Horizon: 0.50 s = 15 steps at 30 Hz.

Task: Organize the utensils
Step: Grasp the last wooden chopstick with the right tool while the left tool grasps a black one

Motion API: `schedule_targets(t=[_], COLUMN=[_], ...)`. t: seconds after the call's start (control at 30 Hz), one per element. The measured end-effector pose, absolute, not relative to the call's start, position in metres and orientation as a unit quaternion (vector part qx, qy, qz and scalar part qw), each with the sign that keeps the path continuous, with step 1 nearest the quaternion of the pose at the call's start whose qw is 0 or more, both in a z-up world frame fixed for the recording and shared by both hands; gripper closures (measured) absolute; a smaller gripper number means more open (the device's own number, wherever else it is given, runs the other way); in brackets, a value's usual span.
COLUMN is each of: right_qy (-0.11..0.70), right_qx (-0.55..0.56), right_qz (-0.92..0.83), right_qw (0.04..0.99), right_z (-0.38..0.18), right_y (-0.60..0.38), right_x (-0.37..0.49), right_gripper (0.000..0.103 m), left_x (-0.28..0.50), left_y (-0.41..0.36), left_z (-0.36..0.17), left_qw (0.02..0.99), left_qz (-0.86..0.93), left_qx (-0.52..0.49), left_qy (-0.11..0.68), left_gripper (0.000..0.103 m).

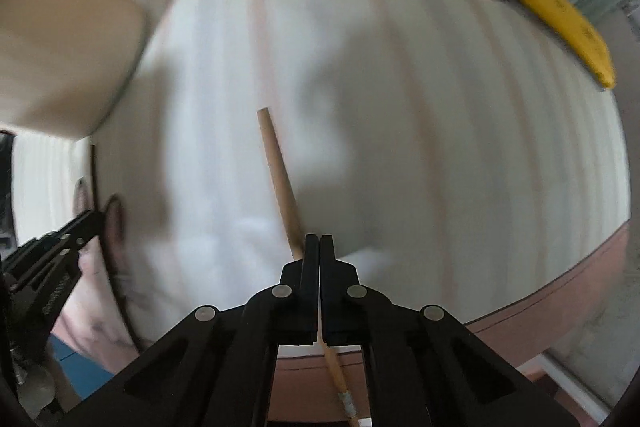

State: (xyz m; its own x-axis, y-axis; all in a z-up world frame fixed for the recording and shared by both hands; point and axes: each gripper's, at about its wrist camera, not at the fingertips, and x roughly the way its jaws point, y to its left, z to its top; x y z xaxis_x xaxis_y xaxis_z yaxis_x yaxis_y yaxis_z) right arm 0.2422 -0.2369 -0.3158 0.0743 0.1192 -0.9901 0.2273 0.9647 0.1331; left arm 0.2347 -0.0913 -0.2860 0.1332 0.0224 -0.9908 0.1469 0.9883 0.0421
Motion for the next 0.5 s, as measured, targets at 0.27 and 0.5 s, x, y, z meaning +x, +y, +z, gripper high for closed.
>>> schedule_targets(t=[0.27, 0.5], right_qy=[0.677, 0.68], right_qx=[0.15, 0.118], right_qz=[0.023, 0.019], right_qw=[0.72, 0.724], right_z=[-0.307, -0.298], right_y=[-0.18, -0.16], right_x=[0.245, 0.251], right_gripper=[0.103, 0.089], left_x=[0.215, 0.221], left_y=[-0.035, -0.024], left_z=[-0.286, -0.285], left_qw=[0.745, 0.746], left_qz=[-0.007, -0.019], left_qx=[0.057, 0.048], left_qy=[0.665, 0.664], left_gripper=[0.099, 0.099])
